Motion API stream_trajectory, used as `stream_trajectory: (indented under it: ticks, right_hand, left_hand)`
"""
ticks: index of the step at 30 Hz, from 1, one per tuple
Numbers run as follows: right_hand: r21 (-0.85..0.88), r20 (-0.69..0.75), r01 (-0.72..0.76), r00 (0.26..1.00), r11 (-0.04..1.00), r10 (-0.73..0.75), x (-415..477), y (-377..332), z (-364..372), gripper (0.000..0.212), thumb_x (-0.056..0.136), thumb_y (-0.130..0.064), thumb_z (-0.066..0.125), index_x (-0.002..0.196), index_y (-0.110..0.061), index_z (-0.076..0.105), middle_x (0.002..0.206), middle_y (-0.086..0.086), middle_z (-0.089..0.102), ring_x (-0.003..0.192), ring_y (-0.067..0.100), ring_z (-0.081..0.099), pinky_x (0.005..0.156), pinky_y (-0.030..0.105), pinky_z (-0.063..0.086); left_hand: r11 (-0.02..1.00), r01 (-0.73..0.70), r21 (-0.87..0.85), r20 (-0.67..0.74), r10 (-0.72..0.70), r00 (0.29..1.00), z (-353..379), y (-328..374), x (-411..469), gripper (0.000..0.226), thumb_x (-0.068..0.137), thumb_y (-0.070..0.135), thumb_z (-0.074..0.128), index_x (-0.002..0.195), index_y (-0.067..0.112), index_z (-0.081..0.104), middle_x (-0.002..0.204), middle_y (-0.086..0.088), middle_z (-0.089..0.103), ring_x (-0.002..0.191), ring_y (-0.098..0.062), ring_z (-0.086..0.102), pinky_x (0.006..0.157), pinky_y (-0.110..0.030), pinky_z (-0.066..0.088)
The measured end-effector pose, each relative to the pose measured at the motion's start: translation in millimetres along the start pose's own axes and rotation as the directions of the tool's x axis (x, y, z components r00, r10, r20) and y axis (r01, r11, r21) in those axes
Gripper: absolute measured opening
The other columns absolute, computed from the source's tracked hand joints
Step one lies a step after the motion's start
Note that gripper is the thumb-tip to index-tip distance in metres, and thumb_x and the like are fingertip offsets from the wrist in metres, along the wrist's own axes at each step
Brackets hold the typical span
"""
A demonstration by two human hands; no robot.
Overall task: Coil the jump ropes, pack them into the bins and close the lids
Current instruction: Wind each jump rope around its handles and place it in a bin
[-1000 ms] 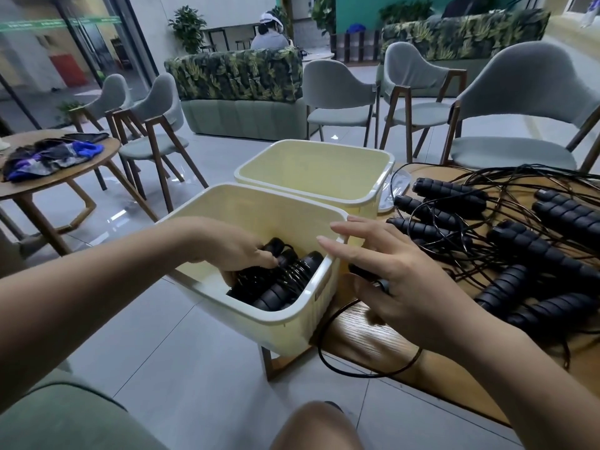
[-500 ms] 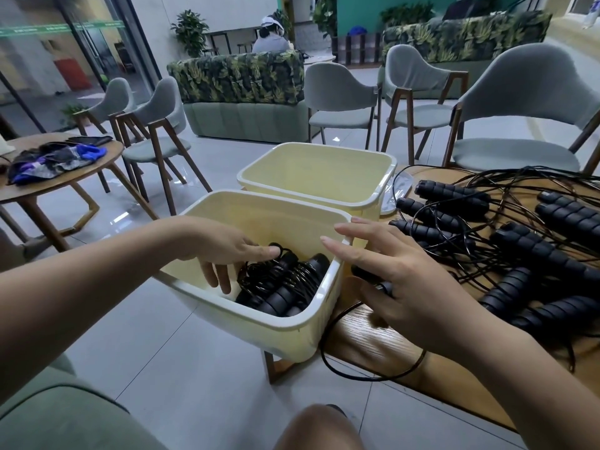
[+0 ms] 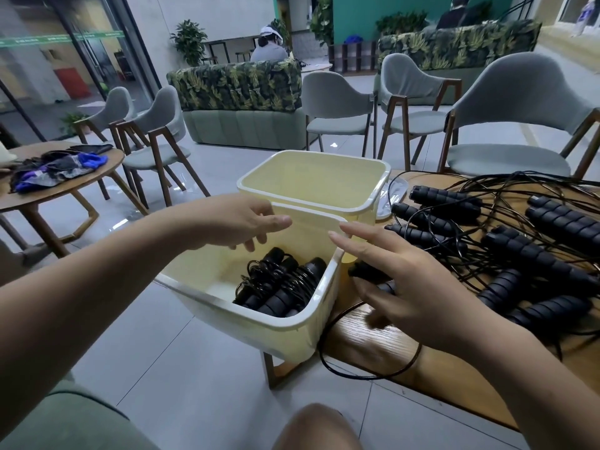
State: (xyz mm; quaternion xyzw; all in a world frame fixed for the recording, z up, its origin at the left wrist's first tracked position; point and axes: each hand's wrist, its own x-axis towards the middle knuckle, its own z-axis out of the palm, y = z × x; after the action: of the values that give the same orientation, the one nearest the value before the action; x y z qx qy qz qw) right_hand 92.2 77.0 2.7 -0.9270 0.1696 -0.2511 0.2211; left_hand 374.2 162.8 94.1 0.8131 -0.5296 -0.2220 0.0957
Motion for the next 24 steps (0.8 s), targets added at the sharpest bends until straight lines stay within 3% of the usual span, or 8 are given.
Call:
stream_trajectory:
  ticks: [4,9,14,18,21,24]
  right_hand:
    - [-0.008,0.006,-0.021,1.0,1.0,0.021,-10,2,-13,0.065,0.104,-0.033,0.068,0.161,-0.05,0.042,0.167,-0.025,0.035,0.154,-0.004,0.031,0.125,0.031,0.035]
    - [-0.07,0.021,-0.082,0.996,0.994,0.084,-35,6,-40,0.06,0.104,-0.04,0.068,0.159,-0.047,0.046,0.162,-0.023,0.041,0.15,-0.003,0.036,0.124,0.027,0.036]
    - [-0.148,0.036,-0.2,0.978,0.969,0.207,-67,12,-71,0.054,0.104,-0.045,0.065,0.156,-0.042,0.052,0.153,-0.024,0.05,0.141,-0.006,0.04,0.111,0.006,0.028]
    - [-0.229,0.006,-0.313,0.946,0.922,0.323,-100,24,-98,0.053,0.105,-0.047,0.064,0.156,-0.041,0.052,0.148,-0.02,0.055,0.137,0.001,0.047,0.115,0.025,0.041]
    - [-0.257,-0.024,-0.39,0.917,0.884,0.397,-127,36,-118,0.052,0.104,-0.048,0.064,0.155,-0.038,0.055,0.14,-0.016,0.059,0.132,0.007,0.052,0.112,0.034,0.046]
    - [-0.284,-0.069,-0.466,0.882,0.838,0.467,-156,50,-137,0.051,0.104,-0.045,0.066,0.153,-0.036,0.058,0.135,-0.011,0.063,0.129,0.011,0.056,0.109,0.033,0.047]
  left_hand:
    - [0.994,-0.109,-0.025,-0.095,0.106,0.99,7,37,-13,0.04,0.1,0.061,0.059,0.105,0.023,0.069,0.095,0.005,0.074,0.083,-0.012,0.073,0.067,-0.031,0.051]
    - [0.967,-0.236,-0.098,-0.119,0.224,0.967,22,92,-24,0.036,0.098,0.06,0.062,0.105,0.026,0.07,0.096,0.004,0.075,0.088,-0.015,0.072,0.081,-0.037,0.057]
    - [0.94,-0.325,-0.104,-0.09,0.317,0.944,55,146,-22,0.033,0.098,0.059,0.063,0.103,0.028,0.07,0.094,0.004,0.075,0.088,-0.017,0.072,0.074,-0.037,0.056]
    - [0.914,-0.377,-0.15,-0.072,0.37,0.926,90,184,-14,0.032,0.096,0.062,0.065,0.1,0.03,0.071,0.096,0.003,0.075,0.092,-0.02,0.071,0.09,-0.047,0.06]
    - [0.897,-0.417,-0.147,-0.056,0.413,0.909,119,214,-8,0.031,0.099,0.06,0.063,0.099,0.03,0.069,0.091,0.007,0.074,0.087,-0.014,0.069,0.081,-0.037,0.058]
    - [0.878,-0.427,-0.218,-0.036,0.43,0.902,150,244,0,0.031,0.097,0.06,0.065,0.097,0.03,0.07,0.087,0.007,0.077,0.083,-0.013,0.073,0.084,-0.039,0.06]
